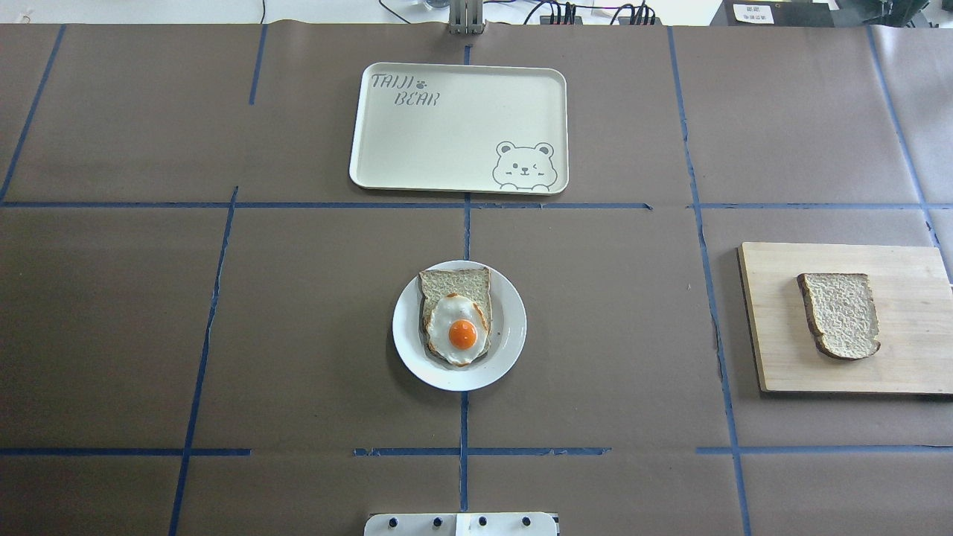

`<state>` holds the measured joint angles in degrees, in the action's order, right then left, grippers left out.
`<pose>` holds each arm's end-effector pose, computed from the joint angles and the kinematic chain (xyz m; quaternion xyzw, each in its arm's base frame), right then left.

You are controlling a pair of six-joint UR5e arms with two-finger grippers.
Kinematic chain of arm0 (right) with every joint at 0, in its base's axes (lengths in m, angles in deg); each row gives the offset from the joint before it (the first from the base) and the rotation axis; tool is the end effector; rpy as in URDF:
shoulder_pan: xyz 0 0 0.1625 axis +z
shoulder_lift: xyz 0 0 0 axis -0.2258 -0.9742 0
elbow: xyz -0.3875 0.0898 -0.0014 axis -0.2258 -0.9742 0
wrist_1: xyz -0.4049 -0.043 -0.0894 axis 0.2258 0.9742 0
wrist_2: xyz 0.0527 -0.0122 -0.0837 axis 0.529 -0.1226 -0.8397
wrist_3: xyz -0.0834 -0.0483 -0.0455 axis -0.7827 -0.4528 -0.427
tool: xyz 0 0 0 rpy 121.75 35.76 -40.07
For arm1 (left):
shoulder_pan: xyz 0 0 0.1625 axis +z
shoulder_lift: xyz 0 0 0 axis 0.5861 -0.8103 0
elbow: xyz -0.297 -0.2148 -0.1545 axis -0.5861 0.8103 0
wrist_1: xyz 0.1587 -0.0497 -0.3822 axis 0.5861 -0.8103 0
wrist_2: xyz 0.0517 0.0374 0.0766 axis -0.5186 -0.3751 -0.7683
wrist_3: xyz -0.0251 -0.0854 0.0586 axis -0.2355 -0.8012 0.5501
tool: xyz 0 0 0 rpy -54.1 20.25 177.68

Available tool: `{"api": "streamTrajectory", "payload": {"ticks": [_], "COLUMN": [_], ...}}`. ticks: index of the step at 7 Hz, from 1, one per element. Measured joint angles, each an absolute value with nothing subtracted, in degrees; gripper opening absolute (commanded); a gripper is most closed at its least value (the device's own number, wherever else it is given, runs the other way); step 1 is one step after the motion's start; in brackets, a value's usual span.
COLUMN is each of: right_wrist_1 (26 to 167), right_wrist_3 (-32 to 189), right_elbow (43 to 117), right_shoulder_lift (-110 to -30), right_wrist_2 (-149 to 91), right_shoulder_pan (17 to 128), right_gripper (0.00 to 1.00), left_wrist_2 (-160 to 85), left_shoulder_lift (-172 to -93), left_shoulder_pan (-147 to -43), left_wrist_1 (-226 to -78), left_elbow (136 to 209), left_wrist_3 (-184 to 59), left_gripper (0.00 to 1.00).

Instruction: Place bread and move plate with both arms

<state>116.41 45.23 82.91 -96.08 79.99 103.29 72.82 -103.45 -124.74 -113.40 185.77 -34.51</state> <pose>0.0641 -0.4437 0.6493 -0.0011 -0.3605 -0.1138 0.9258 -0.0535 -0.4181 0.6146 -0.0242 0.3627 0.0914 0.9271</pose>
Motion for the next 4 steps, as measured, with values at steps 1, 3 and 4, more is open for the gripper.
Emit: {"api": "streamTrajectory", "payload": {"ticks": [1, 3, 4], "right_wrist_1": [116.4, 116.4, 116.07], "right_wrist_3": [45.38, 45.59, 46.79], "right_elbow": [82.96, 82.99, 82.99], "right_shoulder_lift": [-95.93, -95.77, -95.79], "right_wrist_2": [80.3, 83.53, 86.27], "right_shoulder_pan": [103.06, 102.59, 101.72], "right_gripper": [1.0, 1.0, 1.0], "left_wrist_2": [72.83, 72.86, 72.92], "left_shoulder_lift": [-103.42, -103.28, -103.23], "left_shoulder_pan": [-124.74, -124.56, -124.51], "left_wrist_1": [-113.42, -113.22, -113.1], "left_elbow": [185.71, 185.59, 185.56], "left_wrist_3": [-34.53, -34.6, -34.62], "left_gripper": [1.0, 1.0, 1.0]}}
